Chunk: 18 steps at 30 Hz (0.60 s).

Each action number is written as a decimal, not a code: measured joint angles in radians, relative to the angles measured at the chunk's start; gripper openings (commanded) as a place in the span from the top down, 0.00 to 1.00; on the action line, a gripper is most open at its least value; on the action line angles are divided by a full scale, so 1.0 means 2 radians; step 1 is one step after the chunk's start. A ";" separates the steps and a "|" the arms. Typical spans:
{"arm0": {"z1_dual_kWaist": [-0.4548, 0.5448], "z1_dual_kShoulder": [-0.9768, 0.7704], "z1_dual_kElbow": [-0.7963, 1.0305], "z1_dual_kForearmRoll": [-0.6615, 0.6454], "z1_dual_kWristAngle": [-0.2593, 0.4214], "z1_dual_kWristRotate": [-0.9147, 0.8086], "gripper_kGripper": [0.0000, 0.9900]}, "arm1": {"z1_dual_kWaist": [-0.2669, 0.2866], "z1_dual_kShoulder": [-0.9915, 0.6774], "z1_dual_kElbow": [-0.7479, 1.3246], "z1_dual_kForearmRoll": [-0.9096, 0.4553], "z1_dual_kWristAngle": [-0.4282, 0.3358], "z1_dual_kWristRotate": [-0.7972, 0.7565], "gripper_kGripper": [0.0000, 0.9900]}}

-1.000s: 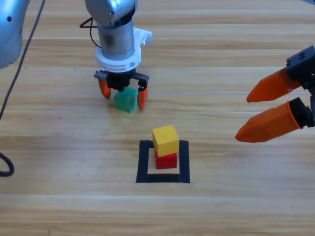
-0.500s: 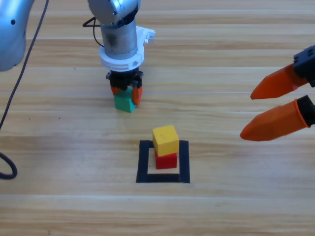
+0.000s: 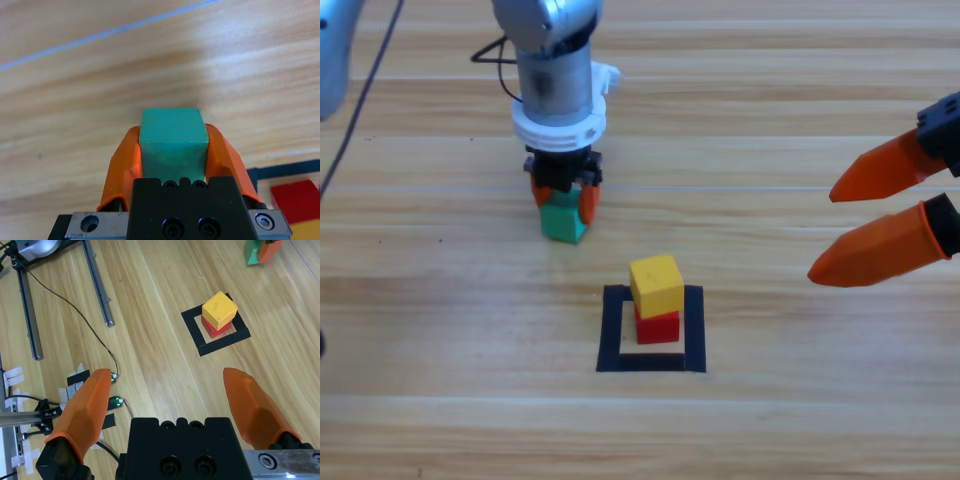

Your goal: Stack the blocks in the rectangular block: red at the bottom, yellow in the middle, green on top

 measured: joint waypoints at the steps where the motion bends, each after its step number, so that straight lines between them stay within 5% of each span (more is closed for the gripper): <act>1: -0.001 -0.012 0.010 0.000 0.000 -0.015 1.00 | 0.000 0.000 0.000 0.000 0.000 0.000 0.01; 9: -0.007 -0.129 0.091 0.001 -0.004 -0.132 1.00 | 0.000 0.000 0.001 0.000 0.000 0.000 0.01; 18: -0.065 -0.143 0.112 0.001 -0.005 -0.232 1.00 | 0.000 0.000 0.002 0.000 0.000 0.000 0.01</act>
